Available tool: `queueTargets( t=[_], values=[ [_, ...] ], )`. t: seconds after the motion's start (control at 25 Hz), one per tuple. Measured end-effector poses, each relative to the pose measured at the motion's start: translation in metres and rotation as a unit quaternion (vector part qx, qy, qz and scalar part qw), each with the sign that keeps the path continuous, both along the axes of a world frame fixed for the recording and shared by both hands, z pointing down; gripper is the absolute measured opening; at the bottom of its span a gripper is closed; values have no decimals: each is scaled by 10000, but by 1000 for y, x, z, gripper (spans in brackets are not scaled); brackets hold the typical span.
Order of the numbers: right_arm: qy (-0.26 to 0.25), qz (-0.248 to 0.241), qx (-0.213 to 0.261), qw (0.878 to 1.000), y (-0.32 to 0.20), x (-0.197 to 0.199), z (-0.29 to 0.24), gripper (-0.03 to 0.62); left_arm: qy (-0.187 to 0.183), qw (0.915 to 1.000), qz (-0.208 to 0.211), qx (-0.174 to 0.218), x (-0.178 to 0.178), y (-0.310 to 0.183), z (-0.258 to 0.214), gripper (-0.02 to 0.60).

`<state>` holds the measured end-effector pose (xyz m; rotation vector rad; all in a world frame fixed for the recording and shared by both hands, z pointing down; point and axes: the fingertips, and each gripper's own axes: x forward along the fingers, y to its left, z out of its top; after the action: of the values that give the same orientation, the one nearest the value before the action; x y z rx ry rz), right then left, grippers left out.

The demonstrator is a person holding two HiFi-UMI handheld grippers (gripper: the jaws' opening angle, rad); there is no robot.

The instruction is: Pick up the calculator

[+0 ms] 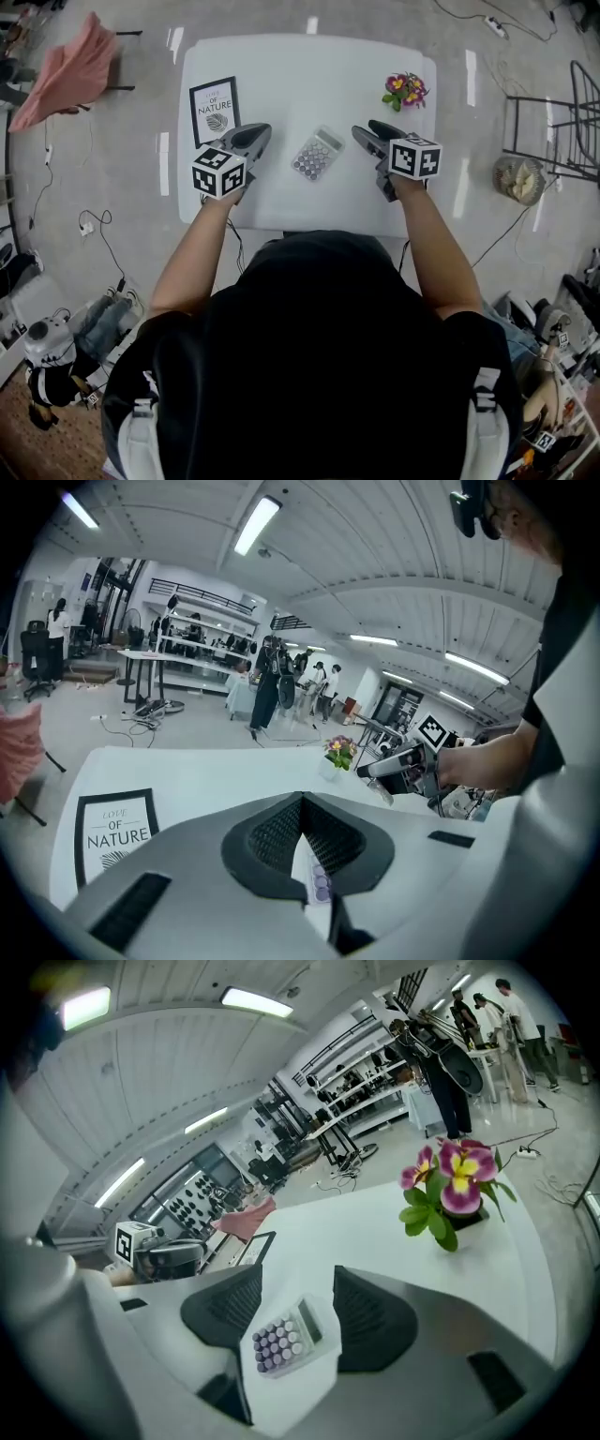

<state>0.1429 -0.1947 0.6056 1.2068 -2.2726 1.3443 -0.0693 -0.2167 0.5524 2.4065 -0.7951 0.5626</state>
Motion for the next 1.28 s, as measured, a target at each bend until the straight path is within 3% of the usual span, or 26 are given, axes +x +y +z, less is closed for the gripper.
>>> queueTargets(
  t=[0.72,1.28],
  values=[
    [-48,-513,-785,9956,4,-25,91,255,-225,9967,-83,-772,4,19,76,17],
    [-306,-739,-1015,9916,6,-46,118,250,-428,9907,48,-1293,11,51,138,17]
  ],
)
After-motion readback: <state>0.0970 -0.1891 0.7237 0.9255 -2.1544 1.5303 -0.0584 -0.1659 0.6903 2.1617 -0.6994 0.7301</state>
